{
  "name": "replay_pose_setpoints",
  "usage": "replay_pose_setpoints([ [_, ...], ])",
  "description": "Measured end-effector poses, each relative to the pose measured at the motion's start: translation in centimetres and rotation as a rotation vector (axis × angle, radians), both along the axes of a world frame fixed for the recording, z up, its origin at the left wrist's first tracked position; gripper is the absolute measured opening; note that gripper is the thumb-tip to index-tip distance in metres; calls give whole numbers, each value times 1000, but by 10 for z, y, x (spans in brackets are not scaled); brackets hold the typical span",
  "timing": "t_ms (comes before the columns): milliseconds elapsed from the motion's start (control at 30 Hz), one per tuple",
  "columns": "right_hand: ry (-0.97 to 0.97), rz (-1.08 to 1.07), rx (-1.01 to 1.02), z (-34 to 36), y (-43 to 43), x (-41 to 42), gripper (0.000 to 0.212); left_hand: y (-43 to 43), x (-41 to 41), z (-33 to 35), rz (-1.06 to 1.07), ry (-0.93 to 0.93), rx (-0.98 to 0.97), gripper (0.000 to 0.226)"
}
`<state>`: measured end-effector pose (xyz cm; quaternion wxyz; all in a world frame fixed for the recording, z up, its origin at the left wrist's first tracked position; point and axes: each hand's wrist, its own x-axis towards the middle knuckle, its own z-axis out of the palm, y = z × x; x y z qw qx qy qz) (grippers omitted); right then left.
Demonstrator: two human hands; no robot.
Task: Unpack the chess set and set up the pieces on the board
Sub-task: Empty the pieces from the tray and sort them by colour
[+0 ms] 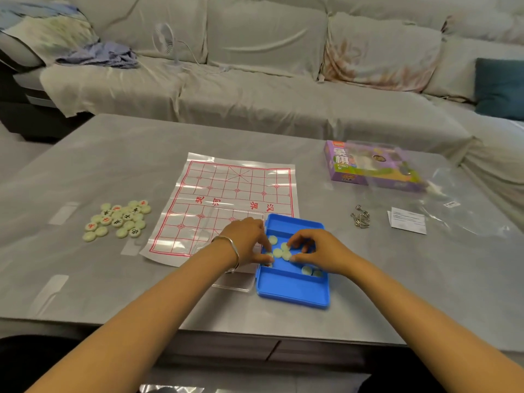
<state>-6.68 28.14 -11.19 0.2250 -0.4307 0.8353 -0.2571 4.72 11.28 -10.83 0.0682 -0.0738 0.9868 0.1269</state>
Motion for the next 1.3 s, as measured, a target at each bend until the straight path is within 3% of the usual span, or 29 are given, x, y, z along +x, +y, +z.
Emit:
replay_pose_setpoints([
  [133, -14, 20, -1, -3, 2, 0, 35, 5, -14, 7, 2, -45, -47, 40],
  [500, 112, 61, -15, -6, 6, 2, 22, 10, -17, -5, -60, 21, 56, 43],
  [800, 314, 102, 58, -6, 9, -6, 26, 9, -19, -6, -91, 45, 17, 43],
  [1167, 291, 94, 8, -12, 15, -8, 23, 8, -27, -14, -88, 92, 80, 34],
  [1300, 189, 11, -96, -12, 16, -6, 22, 4, -21, -17, -22, 250, 296, 31],
])
